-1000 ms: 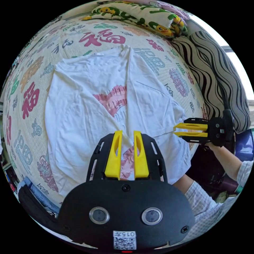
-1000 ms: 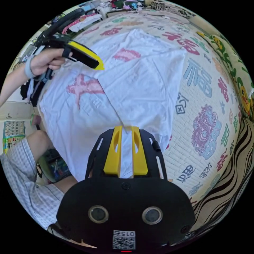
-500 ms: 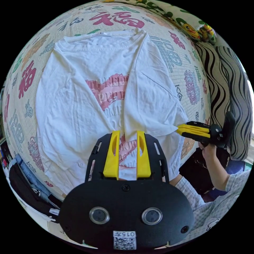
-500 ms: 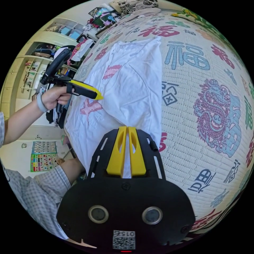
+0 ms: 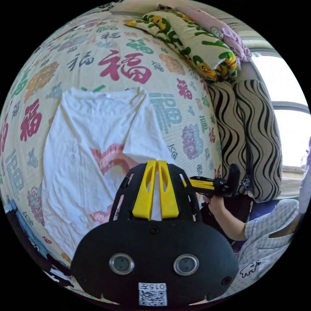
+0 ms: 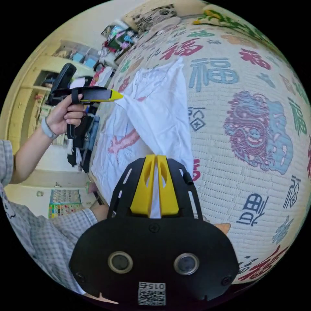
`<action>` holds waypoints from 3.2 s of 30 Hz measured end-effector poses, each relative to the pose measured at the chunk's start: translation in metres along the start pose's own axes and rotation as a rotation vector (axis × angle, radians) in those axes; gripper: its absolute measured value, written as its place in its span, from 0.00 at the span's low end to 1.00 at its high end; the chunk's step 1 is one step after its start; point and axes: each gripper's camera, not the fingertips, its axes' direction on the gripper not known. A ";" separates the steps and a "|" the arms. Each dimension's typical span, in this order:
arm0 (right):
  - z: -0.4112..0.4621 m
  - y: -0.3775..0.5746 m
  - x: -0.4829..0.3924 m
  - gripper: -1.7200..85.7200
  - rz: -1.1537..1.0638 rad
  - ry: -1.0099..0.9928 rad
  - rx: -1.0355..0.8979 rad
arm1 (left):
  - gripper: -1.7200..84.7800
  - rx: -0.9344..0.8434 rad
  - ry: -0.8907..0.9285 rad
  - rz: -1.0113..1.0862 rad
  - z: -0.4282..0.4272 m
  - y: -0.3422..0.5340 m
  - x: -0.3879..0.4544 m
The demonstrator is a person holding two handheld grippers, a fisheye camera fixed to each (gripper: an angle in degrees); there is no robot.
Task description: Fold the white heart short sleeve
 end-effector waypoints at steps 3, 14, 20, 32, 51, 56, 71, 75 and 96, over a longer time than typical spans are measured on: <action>-0.052 -0.003 0.041 0.02 0.139 -0.093 0.166 | 0.02 0.055 0.121 0.113 0.000 -0.053 0.028; -0.089 0.000 0.166 0.02 0.440 -0.121 0.258 | 0.02 -0.215 0.201 0.292 0.165 -0.164 0.115; -0.072 0.011 0.193 0.02 0.543 -0.169 0.270 | 0.03 -0.202 0.056 0.352 0.174 -0.136 0.129; -0.051 0.001 0.177 0.02 0.484 -0.063 0.220 | 0.12 0.025 0.028 0.462 0.066 -0.009 0.134; 0.289 -0.176 0.001 0.06 -0.035 0.079 -0.328 | 0.13 0.351 -0.162 -0.520 -0.166 0.338 -0.220; 0.331 -0.190 0.003 0.01 -0.023 0.175 -0.392 | 0.07 0.276 -0.054 -0.518 -0.171 0.339 -0.251; 0.405 -0.352 -0.027 0.02 -0.237 0.110 -0.406 | 0.01 0.634 0.364 -0.694 -0.316 0.381 -0.395; 0.464 -0.320 0.010 0.08 -0.093 -0.012 -0.500 | 0.01 0.599 0.423 -0.709 -0.320 0.396 -0.416; 0.586 -0.368 0.084 0.08 0.102 0.026 -0.539 | 0.01 0.586 0.504 -0.698 -0.383 0.469 -0.447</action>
